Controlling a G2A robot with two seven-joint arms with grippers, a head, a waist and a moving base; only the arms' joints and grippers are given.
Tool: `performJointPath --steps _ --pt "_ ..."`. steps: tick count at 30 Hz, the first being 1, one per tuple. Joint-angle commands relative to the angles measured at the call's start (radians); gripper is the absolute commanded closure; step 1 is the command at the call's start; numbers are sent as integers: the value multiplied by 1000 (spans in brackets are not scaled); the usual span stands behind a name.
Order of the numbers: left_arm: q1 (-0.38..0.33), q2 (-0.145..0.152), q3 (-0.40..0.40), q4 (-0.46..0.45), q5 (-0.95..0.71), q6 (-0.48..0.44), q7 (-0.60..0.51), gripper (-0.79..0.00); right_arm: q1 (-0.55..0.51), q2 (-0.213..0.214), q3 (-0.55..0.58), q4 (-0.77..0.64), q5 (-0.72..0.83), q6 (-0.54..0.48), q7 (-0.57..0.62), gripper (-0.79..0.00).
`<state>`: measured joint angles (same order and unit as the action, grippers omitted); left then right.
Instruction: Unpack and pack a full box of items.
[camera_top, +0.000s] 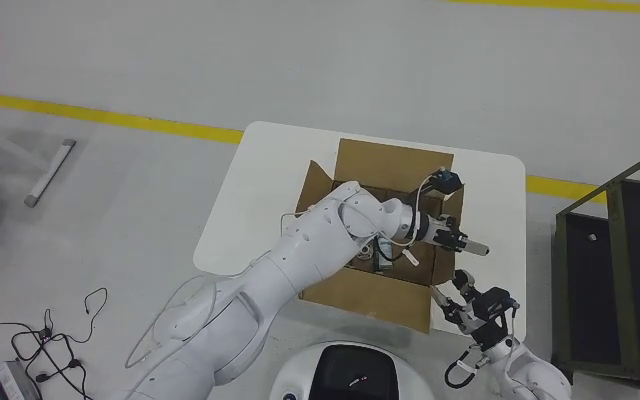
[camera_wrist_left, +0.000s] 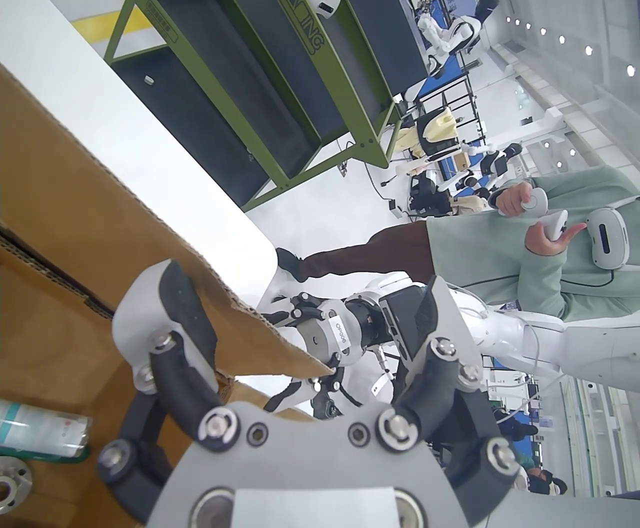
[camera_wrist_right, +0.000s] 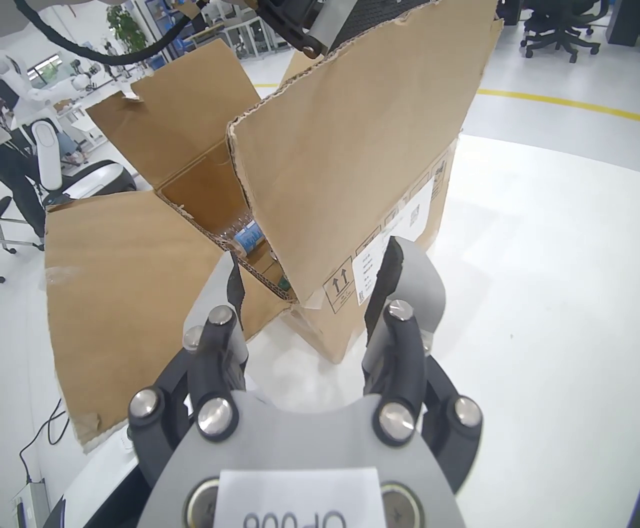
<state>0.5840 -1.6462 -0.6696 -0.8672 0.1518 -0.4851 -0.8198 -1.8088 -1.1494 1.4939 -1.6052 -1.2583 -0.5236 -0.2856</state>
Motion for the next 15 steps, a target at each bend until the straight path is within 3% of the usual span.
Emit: performJointPath --steps 1,7,8,9,12,13,15 --pt "3 1 -3 -5 2 1 -3 -785 -2 0 1 -2 3 8 0 -514" --pt "10 4 -10 -16 12 6 -5 -785 16 -5 -12 -1 28 65 17 -314" --pt "11 4 -12 -20 8 2 -8 -785 20 -6 -14 -1 35 79 23 -212" --pt "11 5 -14 -22 11 1 -8 -785 22 -7 -18 -2 44 80 23 -160" --pt "18 10 -24 -25 11 -5 -9 -785 23 -9 -15 10 89 87 28 -95" --pt "22 12 -30 -25 7 -8 -13 -785 23 -11 -16 15 119 85 25 -25" --pt "28 19 -44 -25 8 -18 -23 -785 24 -13 -15 25 173 76 26 0"
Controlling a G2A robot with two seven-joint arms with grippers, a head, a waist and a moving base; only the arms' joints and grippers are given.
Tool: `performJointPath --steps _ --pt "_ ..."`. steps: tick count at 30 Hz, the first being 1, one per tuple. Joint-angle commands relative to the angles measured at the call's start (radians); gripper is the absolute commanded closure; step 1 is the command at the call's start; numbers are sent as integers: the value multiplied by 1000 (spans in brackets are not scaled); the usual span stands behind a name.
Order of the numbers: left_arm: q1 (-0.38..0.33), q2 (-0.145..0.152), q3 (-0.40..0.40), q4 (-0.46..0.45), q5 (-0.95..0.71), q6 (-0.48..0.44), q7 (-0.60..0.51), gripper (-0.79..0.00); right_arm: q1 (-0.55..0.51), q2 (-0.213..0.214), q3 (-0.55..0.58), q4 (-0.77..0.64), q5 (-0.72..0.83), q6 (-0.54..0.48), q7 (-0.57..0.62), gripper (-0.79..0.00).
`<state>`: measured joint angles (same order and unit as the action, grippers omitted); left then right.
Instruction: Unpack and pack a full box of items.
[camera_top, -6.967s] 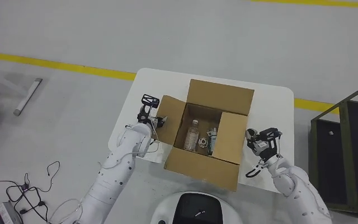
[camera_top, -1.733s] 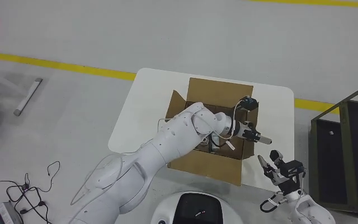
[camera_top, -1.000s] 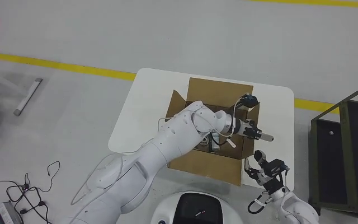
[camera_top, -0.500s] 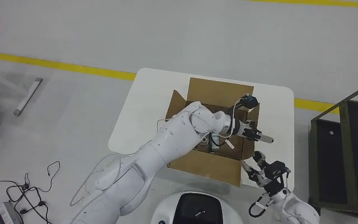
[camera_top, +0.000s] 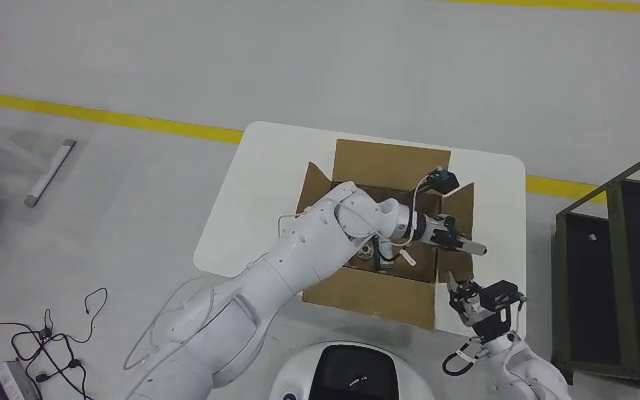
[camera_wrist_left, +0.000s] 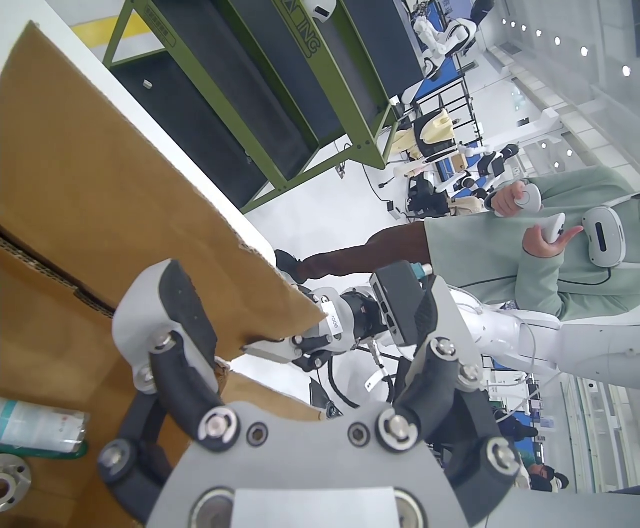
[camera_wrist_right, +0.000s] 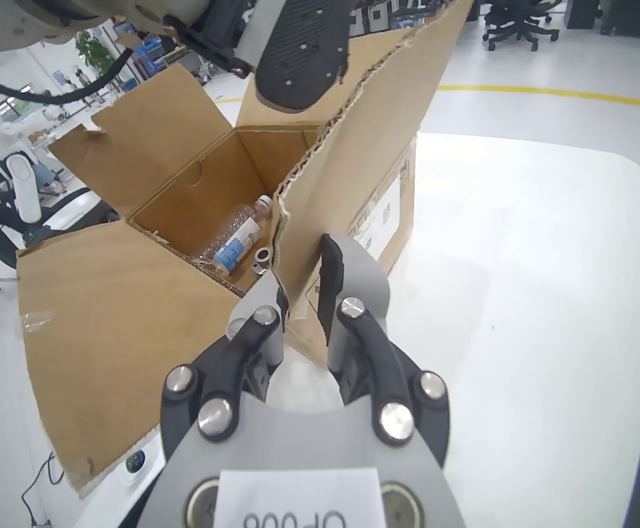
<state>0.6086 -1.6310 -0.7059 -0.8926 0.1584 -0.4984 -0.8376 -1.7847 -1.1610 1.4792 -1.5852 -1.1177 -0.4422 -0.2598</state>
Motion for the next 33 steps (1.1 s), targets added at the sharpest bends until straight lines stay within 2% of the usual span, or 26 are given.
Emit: performJointPath --steps 1,5,10,14,17,21,25,33 --pt "8 10 -21 2 -4 -7 -5 -785 -1 -3 0 11 74 -12 -2 0" --pt "30 40 -86 -4 -2 -25 -14 -785 3 -9 -5 39 257 -77 9 0" --pt "74 88 -184 -51 -6 -39 -63 -785 28 -14 -16 103 511 -181 76 0" --pt "119 122 -250 -133 27 -31 -81 -785 57 -18 -31 159 669 -248 130 0" --pt "151 143 -280 -215 111 -11 -75 -785 78 -22 -49 205 794 -277 188 0" --pt "200 160 -302 -309 150 27 -75 -785 116 -26 -73 272 980 -288 290 0" --pt "229 170 -315 -353 123 49 -89 -785 145 -29 -89 317 1131 -305 369 0" --pt "239 183 -327 -387 120 61 -94 -785 196 -35 -105 398 1273 -302 471 0"
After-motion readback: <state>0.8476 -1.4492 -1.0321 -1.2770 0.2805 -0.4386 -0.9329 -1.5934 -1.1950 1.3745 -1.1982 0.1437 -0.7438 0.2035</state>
